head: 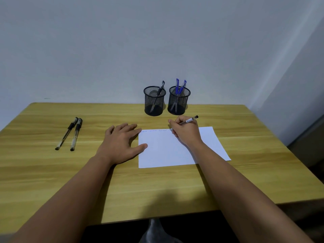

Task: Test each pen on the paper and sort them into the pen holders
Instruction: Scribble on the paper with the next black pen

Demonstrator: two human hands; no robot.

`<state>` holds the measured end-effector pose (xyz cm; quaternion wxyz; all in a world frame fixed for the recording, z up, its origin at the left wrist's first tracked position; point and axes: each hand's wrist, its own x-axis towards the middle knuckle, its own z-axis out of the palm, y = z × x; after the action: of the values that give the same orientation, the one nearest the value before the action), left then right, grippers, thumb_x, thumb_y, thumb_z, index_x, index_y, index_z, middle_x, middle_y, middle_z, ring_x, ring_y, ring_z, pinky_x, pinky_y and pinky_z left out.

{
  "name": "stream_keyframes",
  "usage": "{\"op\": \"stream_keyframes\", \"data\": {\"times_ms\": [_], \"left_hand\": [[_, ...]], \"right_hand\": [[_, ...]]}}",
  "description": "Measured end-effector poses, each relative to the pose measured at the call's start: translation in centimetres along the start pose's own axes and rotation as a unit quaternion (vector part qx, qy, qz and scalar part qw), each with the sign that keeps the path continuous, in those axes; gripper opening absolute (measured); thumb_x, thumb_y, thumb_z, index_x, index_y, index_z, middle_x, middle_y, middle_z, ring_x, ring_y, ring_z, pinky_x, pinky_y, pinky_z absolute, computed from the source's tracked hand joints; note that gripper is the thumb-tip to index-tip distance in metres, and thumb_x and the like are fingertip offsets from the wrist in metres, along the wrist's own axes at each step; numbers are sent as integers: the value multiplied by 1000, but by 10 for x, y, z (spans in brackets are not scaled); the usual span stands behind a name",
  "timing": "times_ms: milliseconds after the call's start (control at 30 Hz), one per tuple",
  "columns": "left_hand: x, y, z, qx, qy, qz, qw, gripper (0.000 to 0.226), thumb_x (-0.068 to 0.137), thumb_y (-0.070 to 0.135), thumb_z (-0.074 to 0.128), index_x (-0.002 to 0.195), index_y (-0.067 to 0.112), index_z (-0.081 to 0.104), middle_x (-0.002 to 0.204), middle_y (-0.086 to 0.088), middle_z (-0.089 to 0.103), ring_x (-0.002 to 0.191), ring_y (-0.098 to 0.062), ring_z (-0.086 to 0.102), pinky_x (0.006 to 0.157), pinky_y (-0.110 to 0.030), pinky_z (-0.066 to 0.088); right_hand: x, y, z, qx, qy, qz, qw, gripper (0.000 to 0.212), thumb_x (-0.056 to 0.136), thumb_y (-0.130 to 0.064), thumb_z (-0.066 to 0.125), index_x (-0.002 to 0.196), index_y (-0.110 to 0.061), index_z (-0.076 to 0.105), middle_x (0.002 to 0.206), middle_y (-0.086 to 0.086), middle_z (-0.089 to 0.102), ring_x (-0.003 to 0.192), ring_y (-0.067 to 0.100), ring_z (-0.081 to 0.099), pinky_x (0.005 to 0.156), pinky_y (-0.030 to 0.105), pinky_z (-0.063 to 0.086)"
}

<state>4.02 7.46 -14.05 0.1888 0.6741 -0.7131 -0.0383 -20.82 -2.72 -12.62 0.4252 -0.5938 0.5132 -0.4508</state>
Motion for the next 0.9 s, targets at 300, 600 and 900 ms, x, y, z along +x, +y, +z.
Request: {"op": "stream_keyframes", "data": {"times_ms": [300, 600, 900], "left_hand": [[0, 0, 0, -1, 3, -1, 1000, 81, 77, 85, 42, 146, 44, 49, 160, 19, 37, 151, -12, 24, 123, -50, 11], [0, 0, 1, 4, 6, 2, 1000, 81, 77, 85, 41, 145, 43, 50, 159, 18, 38, 151, -13, 26, 123, -50, 13], [-1, 0, 1, 1, 11, 1, 1000, 79, 76, 85, 42, 144, 44, 51, 158, 19, 39, 150, -12, 27, 122, -49, 13]], "right_hand": [[2, 4, 1, 22, -16, 1, 1000, 37, 94, -16, 80, 62, -7, 63, 56, 14, 63, 51, 21, 55, 53, 31, 45], [4, 6, 0, 19, 3, 10, 1000, 36, 98, -17, 75, 75, 7, 61, 73, 29, 69, 56, 19, 64, 50, 25, 50], [4, 9, 2, 0, 11, 0, 1000, 38, 97, -19, 74, 73, 6, 60, 67, 27, 67, 52, 21, 62, 52, 30, 50]]}}
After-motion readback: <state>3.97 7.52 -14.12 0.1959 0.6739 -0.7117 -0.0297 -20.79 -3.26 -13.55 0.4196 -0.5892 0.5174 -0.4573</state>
